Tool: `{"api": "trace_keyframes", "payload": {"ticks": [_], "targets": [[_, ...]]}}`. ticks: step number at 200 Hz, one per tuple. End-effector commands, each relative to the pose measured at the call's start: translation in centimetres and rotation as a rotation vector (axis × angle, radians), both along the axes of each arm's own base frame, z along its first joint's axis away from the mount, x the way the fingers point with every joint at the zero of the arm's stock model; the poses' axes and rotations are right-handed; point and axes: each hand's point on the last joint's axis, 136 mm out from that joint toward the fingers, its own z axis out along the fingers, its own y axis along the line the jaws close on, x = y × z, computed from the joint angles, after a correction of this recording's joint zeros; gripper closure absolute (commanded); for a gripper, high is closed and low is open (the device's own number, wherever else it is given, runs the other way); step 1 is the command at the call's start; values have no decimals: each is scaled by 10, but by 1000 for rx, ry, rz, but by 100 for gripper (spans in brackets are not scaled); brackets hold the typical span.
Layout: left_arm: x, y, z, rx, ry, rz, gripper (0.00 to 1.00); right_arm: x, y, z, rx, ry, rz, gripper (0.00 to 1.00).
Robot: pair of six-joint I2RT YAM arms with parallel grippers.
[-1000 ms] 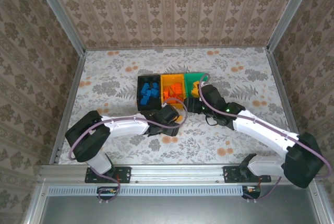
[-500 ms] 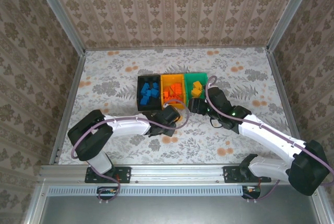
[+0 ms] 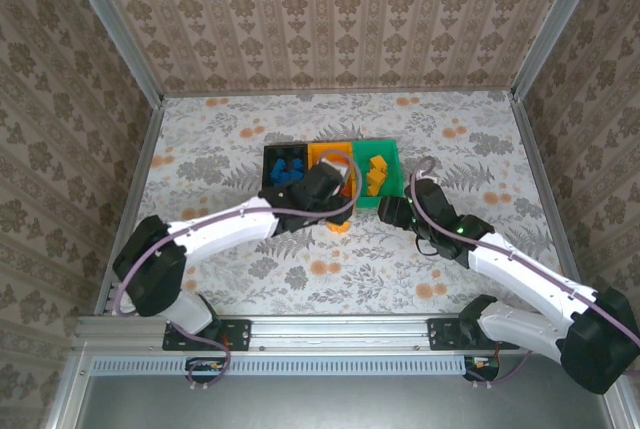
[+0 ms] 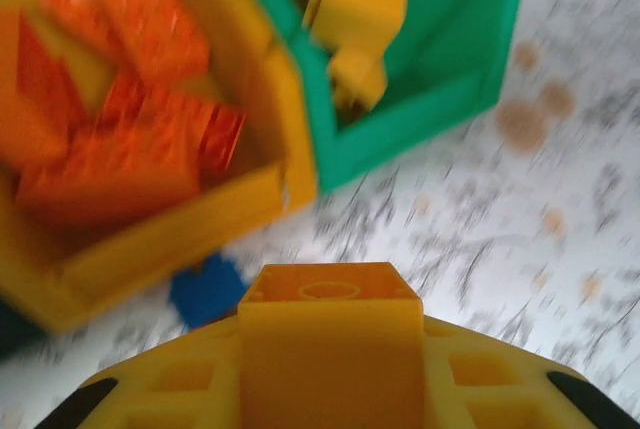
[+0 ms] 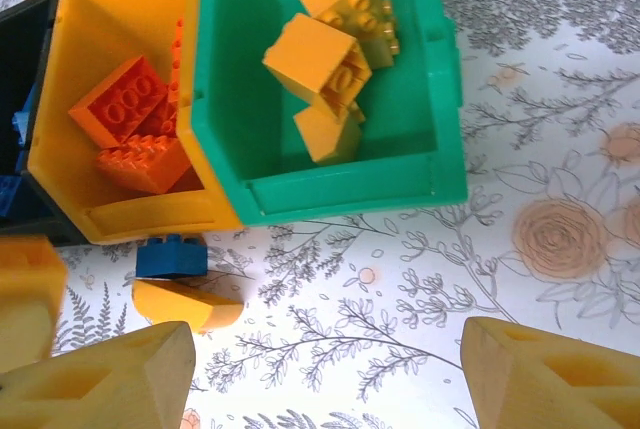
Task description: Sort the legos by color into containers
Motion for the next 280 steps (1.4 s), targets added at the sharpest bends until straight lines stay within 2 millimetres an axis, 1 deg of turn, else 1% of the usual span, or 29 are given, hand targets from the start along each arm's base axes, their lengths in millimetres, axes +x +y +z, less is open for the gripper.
{"api": "trace_keyframes", "payload": {"ticks": [1,7,13,26,48,69,86,100,111,128,147,162,174,180,185,201,204,205,217,222,224,227,229,231,235,241,243,248,280], "targets": [[24,-31,11,-44,-24,-69,75,-8,-19,-7,-23,18,-63,28],[32,-39,16,-61,-24,-78,75,-11,-20,-8,-23,20,-65,28],[37,-46,13,-62,-12,-86,75,-12,-23,-9,-24,23,-73,28],[49,-61,15,-68,-12,-99,75,-15,-28,-10,-29,24,-83,28],[68,-79,16,-48,-28,-108,75,-19,-34,-9,-26,17,-95,28],[87,-88,13,-30,-38,-90,74,-21,-37,-6,-20,9,-99,28],[98,-93,4,-9,-39,-78,73,-21,-38,-3,-17,2,-99,27],[106,-97,-3,10,-37,-70,70,-21,-39,-1,-17,0,-100,27],[112,-99,-7,22,-40,-58,63,-21,-38,-1,-12,-1,-99,27],[117,-102,-6,24,-49,-49,41,-20,-37,0,-6,-3,-95,28],[117,-106,9,-12,-64,-56,23,-19,-33,0,4,-6,-75,27],[114,-108,25,-46,-84,-60,16,-18,-28,-1,10,-5,-55,27],[108,-107,40,-85,-101,-59,12,-17,-23,-1,19,-7,-31,27],[105,-105,44,-105,-101,-57,10,-16,-20,-1,25,-6,-15,27],[103,-103,52,-127,-107,-56,9,-16,-17,-2,29,-6,1,27],[93,-95,70,-174,-123,-52,5,-14,-5,-4,45,5,57,27],[92,-92,70,-176,-123,-50,5,-14,-2,-4,49,6,67,27],[91,-91,74,-182,-127,-50,4,-13,-2,-5,50,8,70,27],[81,-79,84,-207,-142,-40,0,-12,8,-9,61,22,108,27],[77,-74,88,-217,-147,-35,0,-12,12,-11,61,26,125,27],[76,-72,86,-216,-146,-33,0,-12,14,-11,61,26,131,27],[73,-68,90,-223,-151,-30,0,-11,16,-13,58,29,139,27],[71,-65,89,-222,-149,-27,0,-12,18,-14,56,32,146,27],[69,-63,93,-230,-154,-24,0,-11,20,-14,54,32,151,27],[66,-57,90,-226,-152,-14,0,-11,24,-15,50,35,161,27],[60,-46,92,-231,-157,0,0,-11,30,-17,40,40,181,27],[59,-43,89,-227,-154,5,0,-11,32,-18,38,41,187,27],[54,-35,93,-235,-163,17,0,-11,37,-20,27,44,201,27],[20,36,60,-167,-153,141,0,-9,71,-30,-28,56,267,26]]}}
